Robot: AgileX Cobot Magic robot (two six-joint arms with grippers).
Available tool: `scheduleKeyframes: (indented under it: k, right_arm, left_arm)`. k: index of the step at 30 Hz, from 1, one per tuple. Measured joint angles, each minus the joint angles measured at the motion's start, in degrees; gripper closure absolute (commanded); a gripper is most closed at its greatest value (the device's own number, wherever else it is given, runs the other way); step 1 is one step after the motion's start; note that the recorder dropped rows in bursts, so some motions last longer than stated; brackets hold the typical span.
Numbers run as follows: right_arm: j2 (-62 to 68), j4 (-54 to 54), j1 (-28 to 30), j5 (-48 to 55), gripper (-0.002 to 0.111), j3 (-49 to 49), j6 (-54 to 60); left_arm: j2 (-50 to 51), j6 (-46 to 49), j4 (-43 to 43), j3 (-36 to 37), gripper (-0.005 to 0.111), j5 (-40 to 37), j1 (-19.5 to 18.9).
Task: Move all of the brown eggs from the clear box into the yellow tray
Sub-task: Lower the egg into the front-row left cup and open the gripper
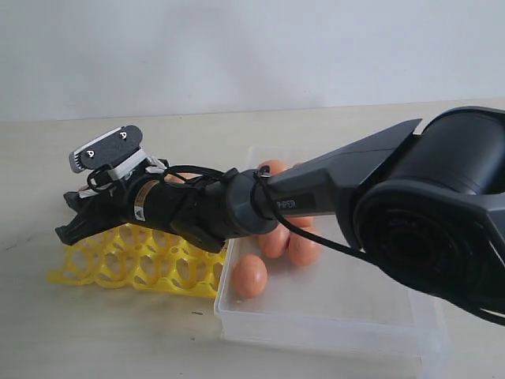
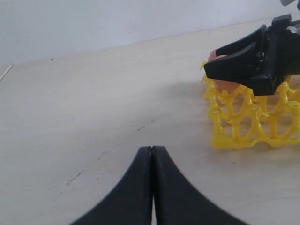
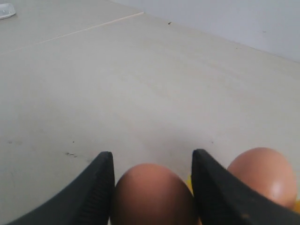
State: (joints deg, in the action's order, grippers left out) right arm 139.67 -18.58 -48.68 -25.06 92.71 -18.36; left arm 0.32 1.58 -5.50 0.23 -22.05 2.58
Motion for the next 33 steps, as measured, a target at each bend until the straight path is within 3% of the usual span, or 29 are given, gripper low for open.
scheduleKeyframes:
  k: [12, 16, 20, 22, 33]
  right_arm:
    - [0.0, 1.27, 1.17, 1.42, 0.108, 0.0, 1.84]
    - [0.0, 1.27, 1.17, 1.53, 0.09, 0.0, 2.3]
    - [0.0, 1.49, 1.17, 1.43, 0.053, 0.0, 2.3]
    - [0.0, 1.9, 1.17, 1.18, 0.048, 0.0, 2.3]
    - [-1.91, 2.89, 1.17, 6.48, 0.049, 4.13, 1.35]
  left_arm:
    - [0.0, 0.0, 0.0, 0.0, 0.107, 0.0, 0.0]
    - [0.0, 0.0, 0.0, 0.0, 0.107, 0.0, 0.0]
    - [0.0, 0.0, 0.0, 0.0, 0.107, 0.0, 0.0]
    - [0.0, 0.0, 0.0, 0.0, 0.107, 0.0, 0.0]
    - [0.0, 0.0, 0.0, 0.0, 0.107, 0.0, 0.0]
